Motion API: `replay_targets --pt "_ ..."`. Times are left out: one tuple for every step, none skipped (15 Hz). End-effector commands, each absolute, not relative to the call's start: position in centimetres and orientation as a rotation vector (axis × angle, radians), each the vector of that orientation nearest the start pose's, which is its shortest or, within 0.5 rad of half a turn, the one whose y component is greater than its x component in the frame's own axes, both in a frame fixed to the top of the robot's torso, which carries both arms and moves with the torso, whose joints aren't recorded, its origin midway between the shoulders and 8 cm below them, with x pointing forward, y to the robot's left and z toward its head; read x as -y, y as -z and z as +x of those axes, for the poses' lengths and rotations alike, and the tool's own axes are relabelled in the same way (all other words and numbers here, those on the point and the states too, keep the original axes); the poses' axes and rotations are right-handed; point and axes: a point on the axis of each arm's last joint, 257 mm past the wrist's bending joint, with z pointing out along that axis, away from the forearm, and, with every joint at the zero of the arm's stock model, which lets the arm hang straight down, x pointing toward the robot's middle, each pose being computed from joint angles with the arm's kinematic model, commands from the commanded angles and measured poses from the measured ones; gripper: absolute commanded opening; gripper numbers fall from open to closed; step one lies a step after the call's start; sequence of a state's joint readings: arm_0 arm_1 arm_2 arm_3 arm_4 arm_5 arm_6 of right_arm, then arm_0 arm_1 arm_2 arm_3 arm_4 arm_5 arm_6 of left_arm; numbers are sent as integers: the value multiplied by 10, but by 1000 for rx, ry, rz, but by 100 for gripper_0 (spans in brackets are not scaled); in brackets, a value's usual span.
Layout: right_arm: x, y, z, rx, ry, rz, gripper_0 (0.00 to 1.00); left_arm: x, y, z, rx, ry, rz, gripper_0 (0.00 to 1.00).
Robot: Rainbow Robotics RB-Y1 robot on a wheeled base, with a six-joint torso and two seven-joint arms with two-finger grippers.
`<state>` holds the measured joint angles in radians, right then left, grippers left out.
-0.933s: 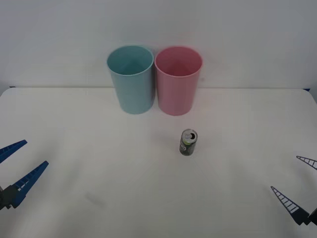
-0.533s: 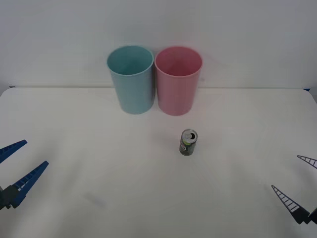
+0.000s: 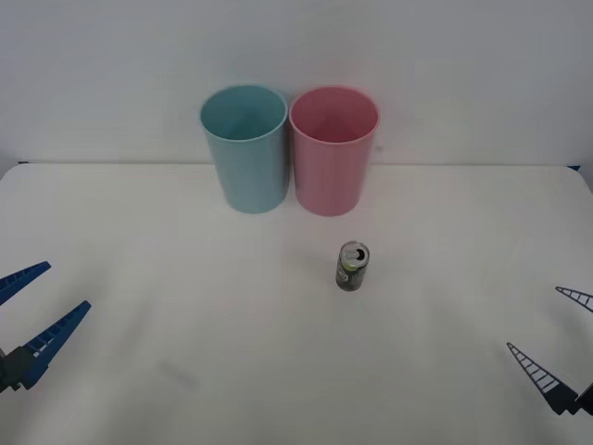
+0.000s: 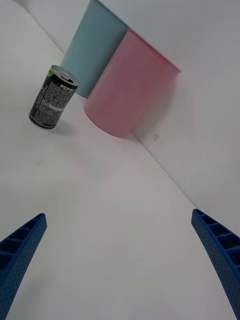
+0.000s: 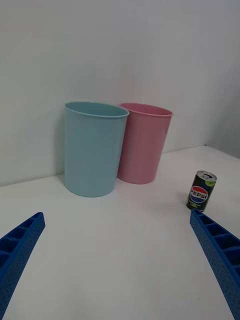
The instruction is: Grasp the object on the table and drop it into the matching bin: aluminum can to the light blue bin, PET bottle to the pink bin.
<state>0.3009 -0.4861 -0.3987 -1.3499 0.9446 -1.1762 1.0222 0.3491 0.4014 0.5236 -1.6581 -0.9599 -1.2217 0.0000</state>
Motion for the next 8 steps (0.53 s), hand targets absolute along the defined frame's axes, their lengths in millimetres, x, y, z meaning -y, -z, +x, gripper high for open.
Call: replay_targets --pt "359 262 351 -1279 106 -1016 100 -330 169 342 -1441 567 465 100" --pt "358 262 351 -1293 84 -999 100 -330 169 342 -1441 567 465 100" --pt "359 262 351 -1320 45 -964 100 -330 169 342 -1441 567 465 100" --pt "358 261 351 -1341 3 -932 100 -330 169 342 -1441 567 465 100" --pt "357 260 351 -1358 -38 -899 100 -330 169 342 -1441 567 465 100" --pt "356 259 351 -1374 -79 -871 100 -330 169 342 -1441 567 465 100" --pt "355 255 351 -1384 -121 -840 100 -330 169 342 -1441 567 465 100" --pt "353 249 351 -1393 -182 -798 100 -330 169 342 -1441 567 465 100"
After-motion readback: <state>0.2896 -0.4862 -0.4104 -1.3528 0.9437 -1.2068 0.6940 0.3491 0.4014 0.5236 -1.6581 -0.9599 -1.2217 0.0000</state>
